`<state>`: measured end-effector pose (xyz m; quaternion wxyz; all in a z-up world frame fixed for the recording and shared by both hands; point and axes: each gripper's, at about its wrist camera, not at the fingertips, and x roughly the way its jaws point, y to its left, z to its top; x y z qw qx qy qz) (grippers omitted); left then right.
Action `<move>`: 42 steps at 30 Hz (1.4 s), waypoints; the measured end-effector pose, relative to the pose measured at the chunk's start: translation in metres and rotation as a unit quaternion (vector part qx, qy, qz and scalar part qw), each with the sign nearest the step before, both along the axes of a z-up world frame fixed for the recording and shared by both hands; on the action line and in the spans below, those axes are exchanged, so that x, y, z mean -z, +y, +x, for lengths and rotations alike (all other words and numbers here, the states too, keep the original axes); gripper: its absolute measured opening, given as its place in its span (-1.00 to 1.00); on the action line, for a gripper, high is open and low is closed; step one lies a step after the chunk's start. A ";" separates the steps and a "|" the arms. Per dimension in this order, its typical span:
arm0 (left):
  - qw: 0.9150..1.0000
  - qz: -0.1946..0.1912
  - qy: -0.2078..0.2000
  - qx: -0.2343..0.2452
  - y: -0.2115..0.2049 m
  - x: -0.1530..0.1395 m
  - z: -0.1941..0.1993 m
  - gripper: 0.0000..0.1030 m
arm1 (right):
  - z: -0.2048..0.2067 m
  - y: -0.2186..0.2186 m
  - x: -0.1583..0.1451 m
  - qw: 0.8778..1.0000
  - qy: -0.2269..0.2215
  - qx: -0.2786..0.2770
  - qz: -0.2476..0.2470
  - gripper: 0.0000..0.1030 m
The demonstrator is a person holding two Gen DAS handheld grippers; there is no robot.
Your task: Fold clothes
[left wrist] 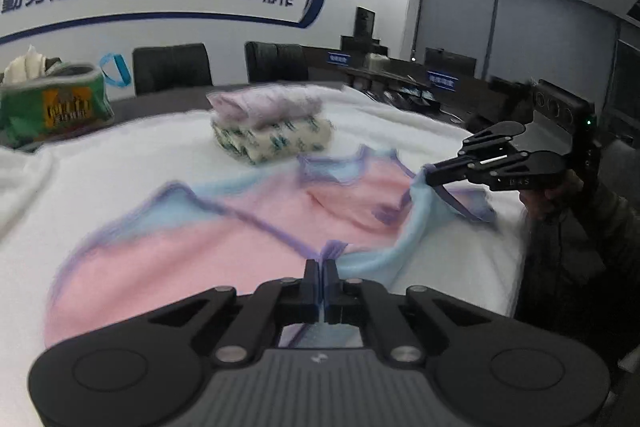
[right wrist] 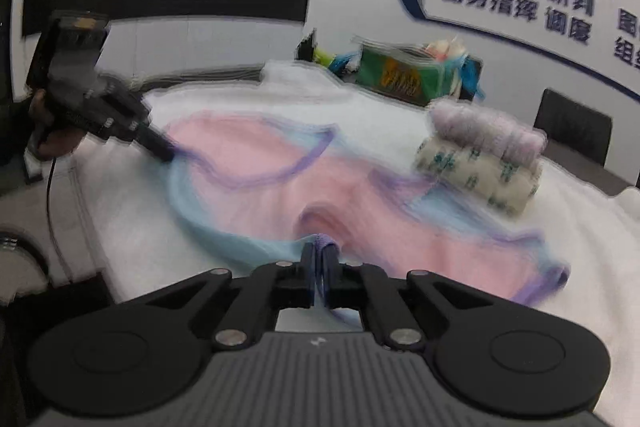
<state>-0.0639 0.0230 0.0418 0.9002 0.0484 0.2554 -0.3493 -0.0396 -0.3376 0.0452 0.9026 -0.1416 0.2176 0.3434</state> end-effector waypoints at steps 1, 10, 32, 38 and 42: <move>1.000 0.013 0.002 -0.024 -0.002 -0.002 0.021 -0.99 | 0.009 0.000 -0.004 1.000 -0.001 0.001 0.004 -0.94; 0.994 -0.020 -0.006 -0.110 0.038 -0.006 0.016 -0.12 | 0.033 -0.020 -0.022 0.996 -0.027 0.082 -0.026 0.13; 0.989 0.062 0.028 -0.128 0.037 0.037 -0.006 -0.06 | 0.009 -0.082 0.010 0.997 0.049 0.045 -0.048 -0.98; 0.990 0.050 0.014 -0.130 0.045 0.031 -0.017 -0.06 | 0.042 -0.098 0.000 0.962 0.013 0.268 -0.060 -0.50; 0.984 0.051 0.010 -0.171 0.058 0.027 -0.009 -0.05 | -0.013 -0.084 -0.009 0.992 -0.036 0.122 -0.010 0.04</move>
